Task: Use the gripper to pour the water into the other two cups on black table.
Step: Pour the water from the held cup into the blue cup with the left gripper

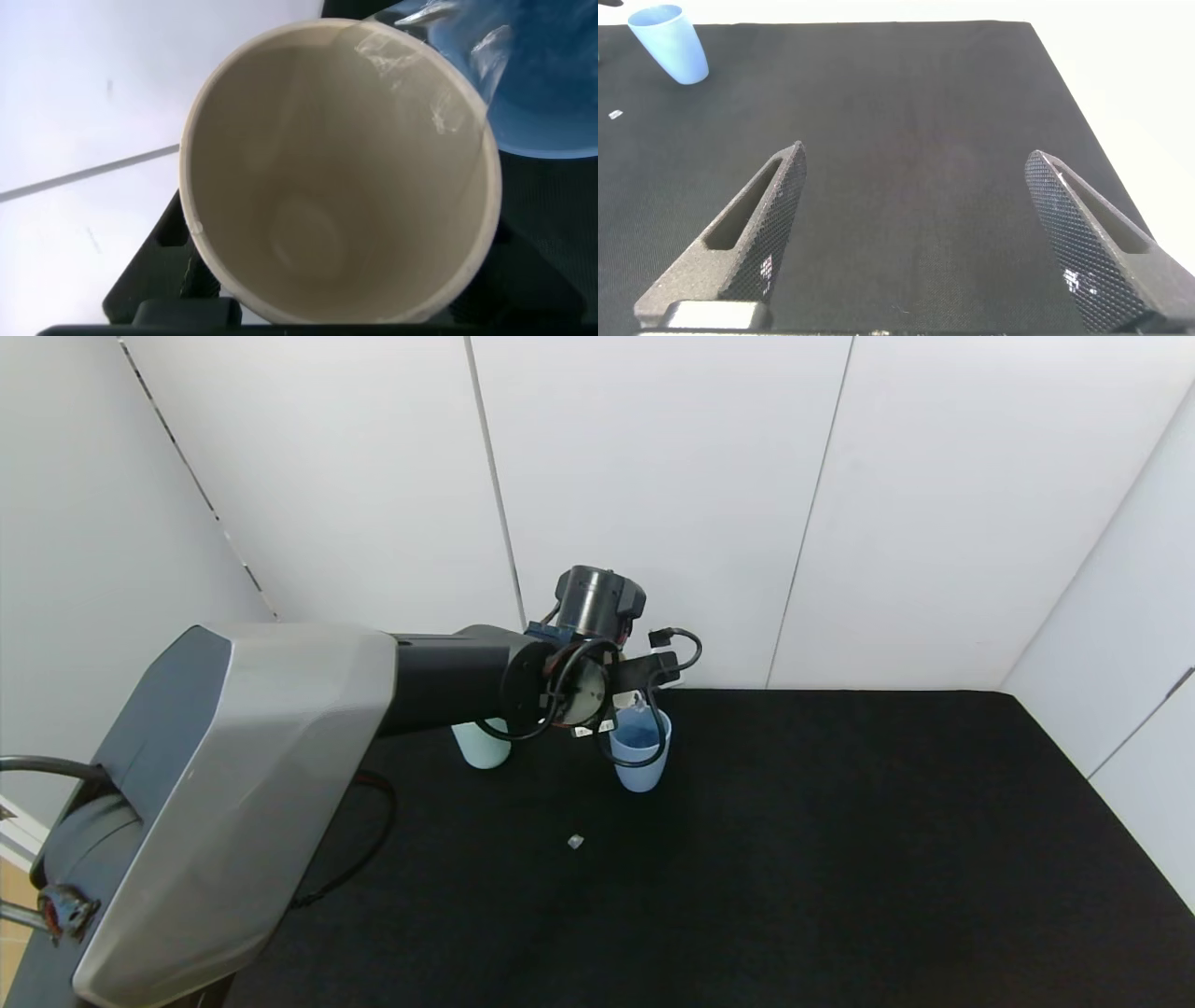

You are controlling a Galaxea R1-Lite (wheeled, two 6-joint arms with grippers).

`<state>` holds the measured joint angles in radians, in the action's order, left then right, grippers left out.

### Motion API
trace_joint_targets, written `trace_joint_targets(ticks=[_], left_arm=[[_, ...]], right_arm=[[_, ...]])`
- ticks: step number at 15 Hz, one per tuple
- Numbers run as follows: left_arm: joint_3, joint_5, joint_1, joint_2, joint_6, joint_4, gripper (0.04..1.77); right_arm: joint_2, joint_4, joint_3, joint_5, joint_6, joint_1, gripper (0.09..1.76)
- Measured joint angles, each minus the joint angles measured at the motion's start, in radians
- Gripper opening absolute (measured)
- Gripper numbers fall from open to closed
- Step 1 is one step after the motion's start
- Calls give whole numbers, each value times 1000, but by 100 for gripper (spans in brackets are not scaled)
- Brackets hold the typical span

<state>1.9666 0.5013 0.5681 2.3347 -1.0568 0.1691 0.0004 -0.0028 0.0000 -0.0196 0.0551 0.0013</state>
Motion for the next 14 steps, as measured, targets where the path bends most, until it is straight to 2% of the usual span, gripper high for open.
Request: trace_joint_targets(ticks=[4, 14], left_arm=[[0, 22, 3, 1, -44, -33, 125], [-10, 21, 2, -6, -34, -36, 125]], right_arm=[[0, 0, 0, 0, 0, 0, 171], [0, 0, 0, 0, 0, 0, 171]])
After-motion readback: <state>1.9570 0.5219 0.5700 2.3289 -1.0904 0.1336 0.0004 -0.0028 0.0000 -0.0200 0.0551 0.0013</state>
